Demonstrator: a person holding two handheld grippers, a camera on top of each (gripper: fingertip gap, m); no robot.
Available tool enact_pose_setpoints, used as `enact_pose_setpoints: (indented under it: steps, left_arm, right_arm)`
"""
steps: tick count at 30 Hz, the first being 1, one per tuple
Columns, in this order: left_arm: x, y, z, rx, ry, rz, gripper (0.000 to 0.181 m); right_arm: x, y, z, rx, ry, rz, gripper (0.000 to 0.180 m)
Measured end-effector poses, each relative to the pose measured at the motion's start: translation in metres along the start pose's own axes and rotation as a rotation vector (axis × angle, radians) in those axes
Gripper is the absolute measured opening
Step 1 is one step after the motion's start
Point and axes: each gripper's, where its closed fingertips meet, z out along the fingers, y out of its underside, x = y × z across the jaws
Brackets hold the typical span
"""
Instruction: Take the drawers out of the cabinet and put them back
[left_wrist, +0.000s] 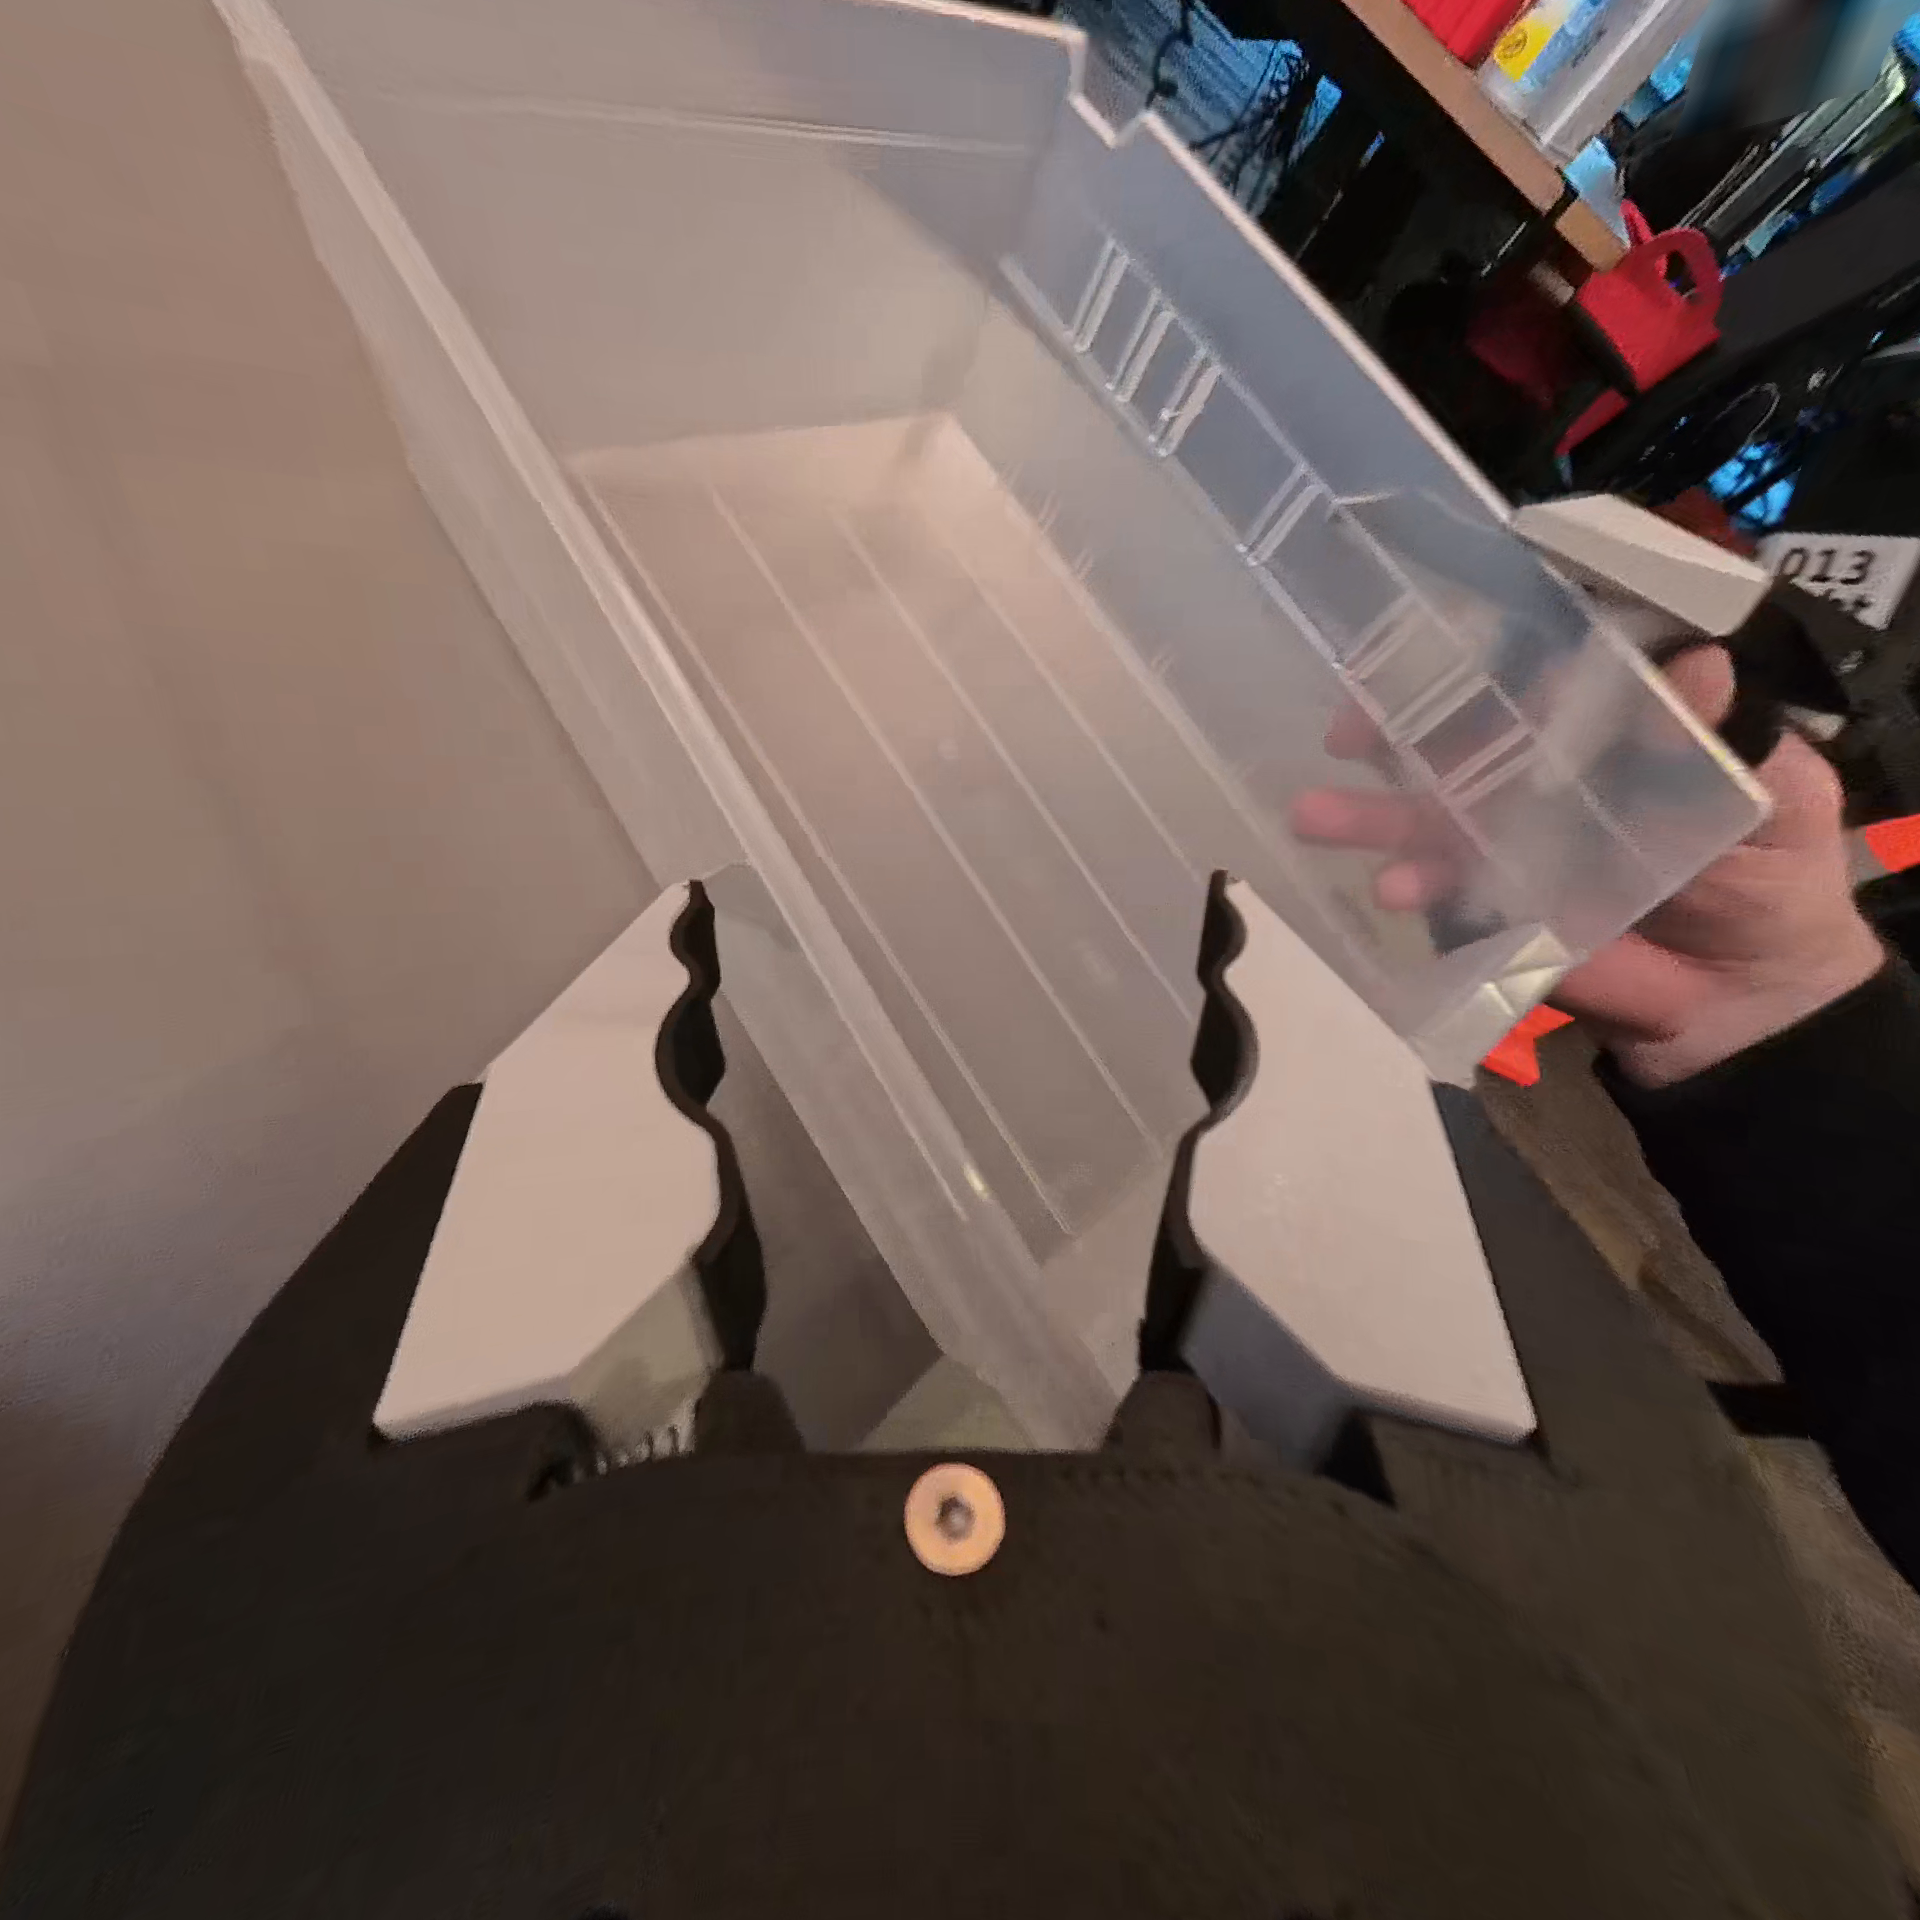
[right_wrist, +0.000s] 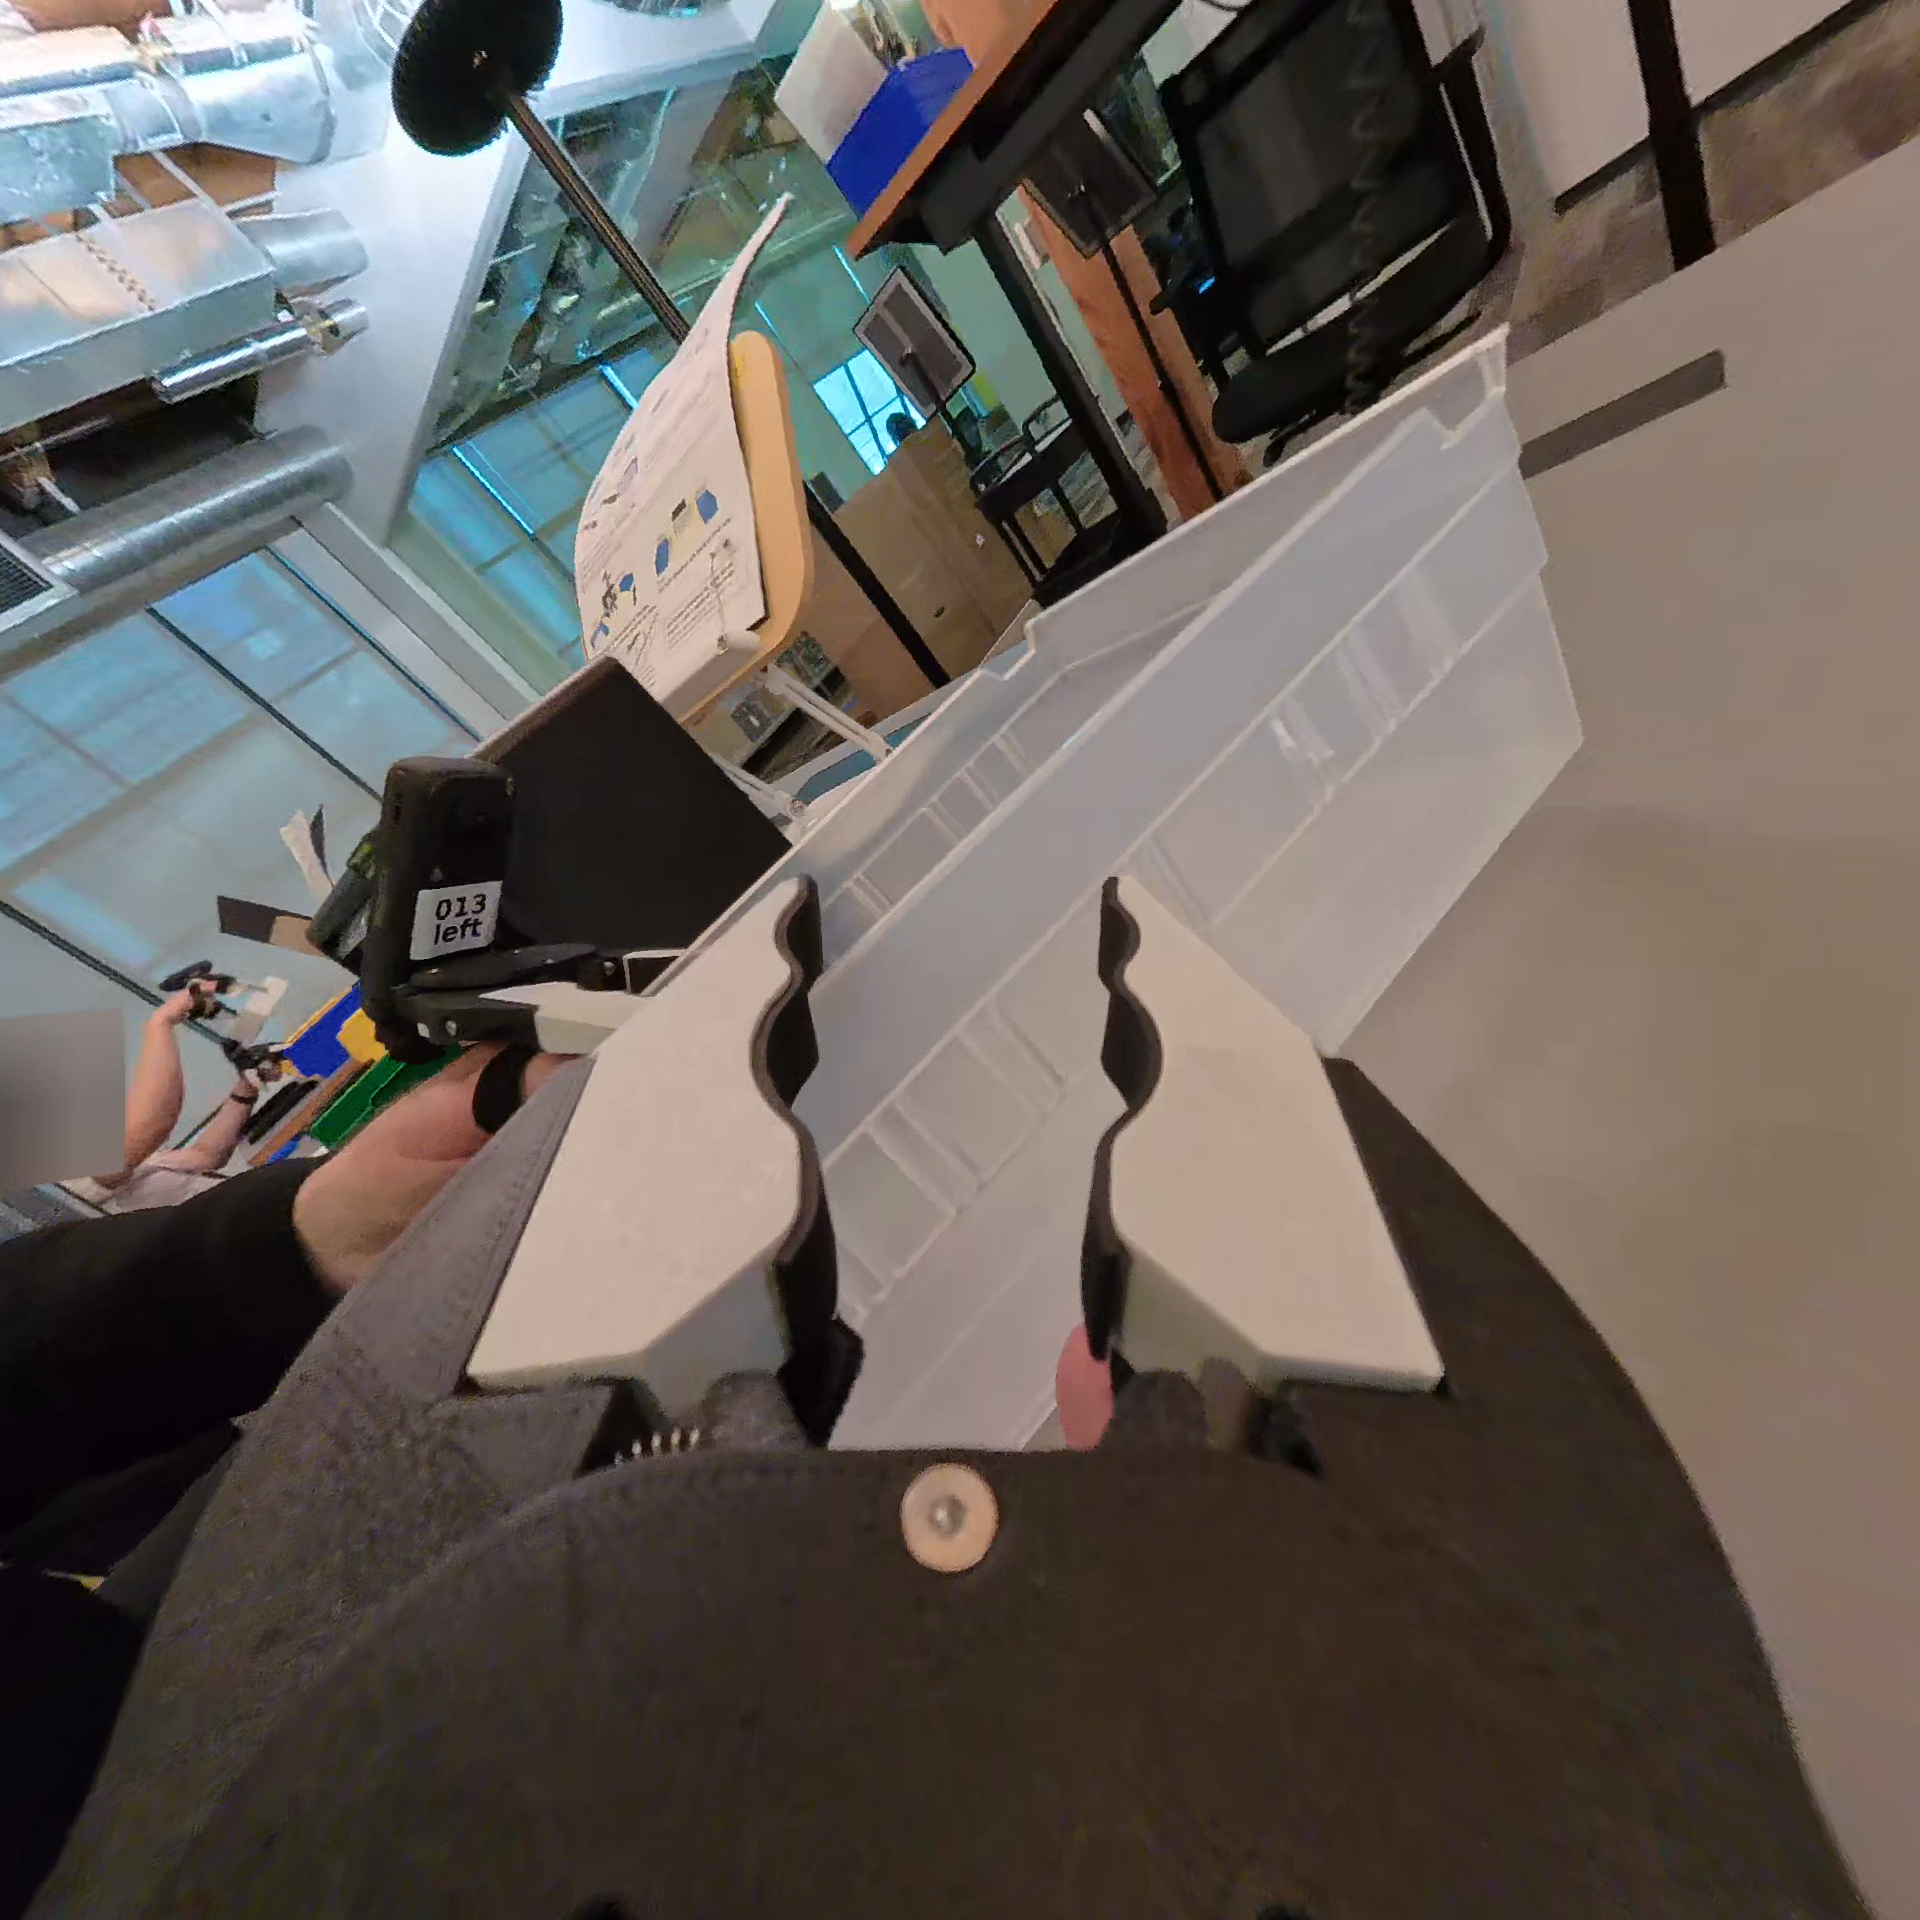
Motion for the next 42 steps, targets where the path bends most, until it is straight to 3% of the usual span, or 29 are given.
enact_pose_setpoints:
  steps: [4, 8, 12, 14, 20, 25, 29, 32, 37, 42]
  left_arm:
    - [-0.001, -0.012, 0.013, 0.029, 0.056, -0.088, 0.106]
    - [0.003, -0.025, 0.027, -0.005, 0.113, -0.104, 0.121]
    - [-0.010, -0.041, 0.036, 0.022, 0.110, -0.139, 0.123]
    - [-0.015, -0.044, 0.034, 0.040, 0.110, -0.159, 0.116]
    - [0.014, -0.030, 0.001, 0.071, 0.102, -0.010, 0.115]
    - [0.098, -0.008, -0.076, 0.046, 0.214, 0.247, 0.100]
    - [0.112, -0.002, -0.161, 0.101, 0.159, 0.483, 0.085]
    - [0.068, -0.009, -0.227, 0.125, -0.020, 0.582, 0.072]
    - [-0.038, -0.010, -0.354, 0.120, -0.401, 0.546, 0.067]
    - [-0.133, 0.025, -0.478, 0.060, -0.750, 0.437, 0.061]
  right_arm:
    - [0.032, -0.013, 0.016, -0.065, 0.027, -0.004, 0.041]
    - [0.073, -0.036, 0.033, -0.085, 0.176, -0.055, 0.018]
    - [0.108, -0.050, 0.049, -0.151, 0.350, -0.128, 0.031]
    - [0.114, -0.066, 0.048, -0.122, 0.455, -0.201, 0.029]
    - [0.068, -0.098, 0.028, -0.048, 0.639, -0.569, 0.040]
    - [-0.022, -0.089, 0.021, 0.009, 0.579, -0.783, 0.043]
    - [-0.092, -0.059, 0.034, -0.008, 0.416, -0.823, 0.036]
    - [-0.134, -0.035, 0.050, -0.030, 0.321, -0.879, 0.034]
    - [-0.205, 0.015, 0.102, -0.141, 0.111, -1.000, 0.039]
    - [-0.262, 0.027, 0.174, -0.229, -0.098, -1.036, 0.053]
